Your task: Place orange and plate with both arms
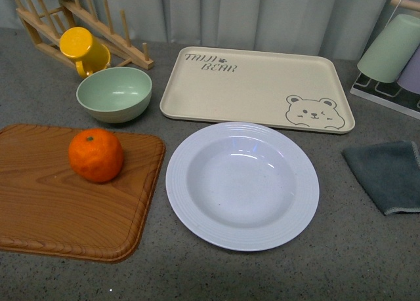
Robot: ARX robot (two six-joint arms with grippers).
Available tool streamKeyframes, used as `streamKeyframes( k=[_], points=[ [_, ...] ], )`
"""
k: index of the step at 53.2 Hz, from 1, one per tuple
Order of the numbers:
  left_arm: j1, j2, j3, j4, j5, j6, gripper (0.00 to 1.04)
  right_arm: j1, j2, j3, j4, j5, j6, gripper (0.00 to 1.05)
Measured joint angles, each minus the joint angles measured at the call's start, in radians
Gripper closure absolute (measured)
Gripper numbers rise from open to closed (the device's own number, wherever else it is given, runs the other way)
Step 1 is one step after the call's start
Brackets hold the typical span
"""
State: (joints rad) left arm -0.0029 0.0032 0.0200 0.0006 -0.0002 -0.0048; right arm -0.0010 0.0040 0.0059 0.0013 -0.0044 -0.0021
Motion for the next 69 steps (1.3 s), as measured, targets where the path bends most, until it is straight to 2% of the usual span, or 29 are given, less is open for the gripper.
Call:
streamKeyframes(
  k=[47,48,50,52,56,65,69],
  points=[
    [0.000,0.000,0.000,0.000,0.000,0.000,0.06,0.000,0.000,0.000,0.000,0.000,0.000,0.09],
    [-0.004,0.005,0.002,-0.007,-0.019,-0.006,0.06,0.000,0.000,0.000,0.000,0.000,0.000,0.09],
    [-0.032,0.049,0.027,-0.092,-0.124,-0.067,0.06,0.000,0.000,0.000,0.000,0.000,0.000,0.09],
    [-0.036,0.100,0.038,-0.111,-0.163,-0.117,0.06,0.000,0.000,0.000,0.000,0.000,0.000,0.09],
    [-0.034,0.236,0.043,-0.052,-0.171,-0.182,0.06,0.000,0.000,0.000,0.000,0.000,0.000,0.09],
    [-0.057,0.717,0.146,0.291,-0.095,-0.231,0.06,0.000,0.000,0.000,0.000,0.001,0.000,0.09],
    [-0.090,0.915,0.203,0.391,-0.055,-0.231,0.06,0.000,0.000,0.000,0.000,0.001,0.000,0.09]
  ],
)
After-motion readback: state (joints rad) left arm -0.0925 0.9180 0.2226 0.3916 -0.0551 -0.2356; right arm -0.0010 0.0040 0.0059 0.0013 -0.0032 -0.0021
